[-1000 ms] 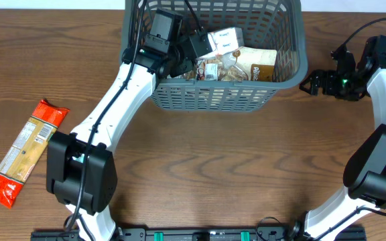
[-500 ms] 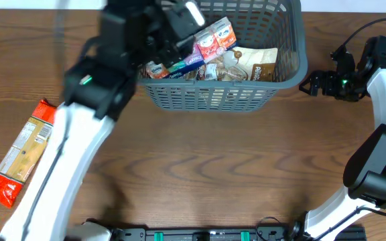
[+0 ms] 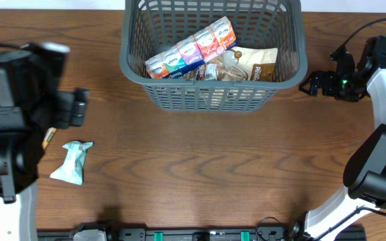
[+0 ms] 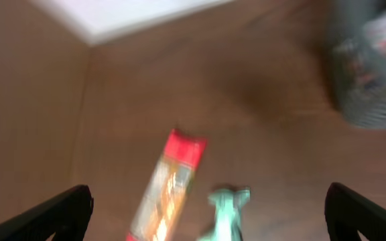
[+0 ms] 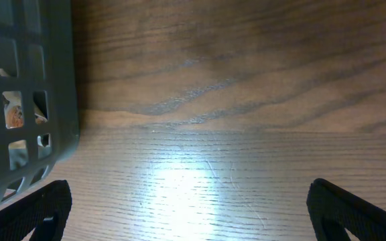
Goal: Pack container
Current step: 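Lower the left gripper onto the mint-green packet and grasp it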
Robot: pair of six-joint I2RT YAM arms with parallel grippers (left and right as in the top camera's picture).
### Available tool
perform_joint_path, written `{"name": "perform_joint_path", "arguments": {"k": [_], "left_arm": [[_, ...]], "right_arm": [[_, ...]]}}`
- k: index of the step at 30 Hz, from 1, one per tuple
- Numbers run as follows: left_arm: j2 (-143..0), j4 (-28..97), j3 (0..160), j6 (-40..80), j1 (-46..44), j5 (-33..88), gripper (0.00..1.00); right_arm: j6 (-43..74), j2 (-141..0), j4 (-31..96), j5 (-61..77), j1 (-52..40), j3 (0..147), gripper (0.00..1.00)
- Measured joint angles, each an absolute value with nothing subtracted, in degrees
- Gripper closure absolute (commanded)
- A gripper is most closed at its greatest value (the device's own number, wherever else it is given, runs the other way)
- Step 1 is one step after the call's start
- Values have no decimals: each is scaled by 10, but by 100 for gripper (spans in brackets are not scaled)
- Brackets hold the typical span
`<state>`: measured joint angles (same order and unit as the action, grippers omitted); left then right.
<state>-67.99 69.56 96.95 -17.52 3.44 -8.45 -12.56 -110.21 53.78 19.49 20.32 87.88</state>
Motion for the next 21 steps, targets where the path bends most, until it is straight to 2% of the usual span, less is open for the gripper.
{"name": "perform_joint_path", "arguments": {"k": [4, 7, 15, 21], "left_arm": [[-681, 703, 920, -58, 120, -84, 1], [-682, 689, 855, 33, 152, -67, 1], [-684, 617, 630, 297, 148, -41, 1], [-667, 586, 547, 375, 141, -52, 1]], "right_arm": [[-126, -1102, 536, 195, 203, 879, 1], [-126, -1102, 533, 195, 203, 879, 1], [-126, -1102, 533, 195, 203, 879, 1], [-126, -1102, 538, 195, 203, 879, 1]]}}
